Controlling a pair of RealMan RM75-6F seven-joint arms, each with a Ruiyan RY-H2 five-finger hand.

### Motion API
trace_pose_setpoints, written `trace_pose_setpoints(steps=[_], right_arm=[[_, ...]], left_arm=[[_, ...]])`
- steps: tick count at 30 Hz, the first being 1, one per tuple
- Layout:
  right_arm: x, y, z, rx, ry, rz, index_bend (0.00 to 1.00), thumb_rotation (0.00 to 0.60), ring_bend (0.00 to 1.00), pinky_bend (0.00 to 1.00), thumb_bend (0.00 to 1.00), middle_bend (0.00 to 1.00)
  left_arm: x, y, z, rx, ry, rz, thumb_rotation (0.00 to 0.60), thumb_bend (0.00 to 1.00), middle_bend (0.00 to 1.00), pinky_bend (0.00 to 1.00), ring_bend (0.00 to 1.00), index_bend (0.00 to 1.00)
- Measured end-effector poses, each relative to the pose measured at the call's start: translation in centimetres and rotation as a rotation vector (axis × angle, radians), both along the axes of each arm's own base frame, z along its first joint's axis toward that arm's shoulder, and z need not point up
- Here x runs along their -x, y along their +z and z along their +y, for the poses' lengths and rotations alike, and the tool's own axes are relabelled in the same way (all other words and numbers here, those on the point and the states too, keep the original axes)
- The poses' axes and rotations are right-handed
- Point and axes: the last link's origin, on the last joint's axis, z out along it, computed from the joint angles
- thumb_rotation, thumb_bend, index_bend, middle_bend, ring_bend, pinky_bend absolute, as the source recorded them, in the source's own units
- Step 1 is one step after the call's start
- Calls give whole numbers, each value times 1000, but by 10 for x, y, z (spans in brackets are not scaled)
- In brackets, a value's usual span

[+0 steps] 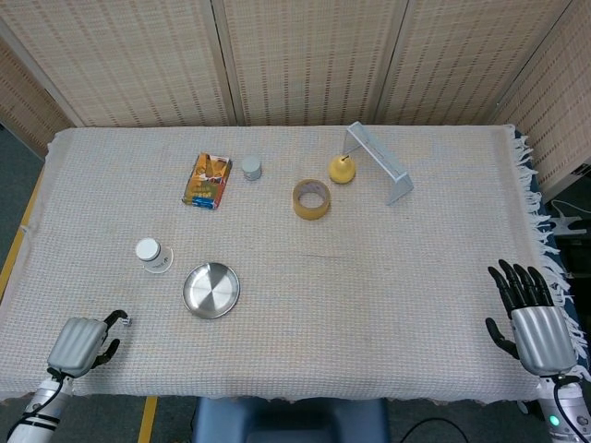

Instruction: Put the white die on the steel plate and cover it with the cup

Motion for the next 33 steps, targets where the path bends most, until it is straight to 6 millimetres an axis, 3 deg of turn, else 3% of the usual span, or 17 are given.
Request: trace_pose_setpoints(steps=[16,33], right_arm=[[1,-2,0,-16,-11,6,0,600,0,0,258,0],[2,-3,0,-27,-31,11,0,600,0,0,258,0]], left_arm=[[18,-23,21,7,39,18,600,394,978,952,912,354],[22,-34,30,4,29,37,600,389,979,951,913,389]])
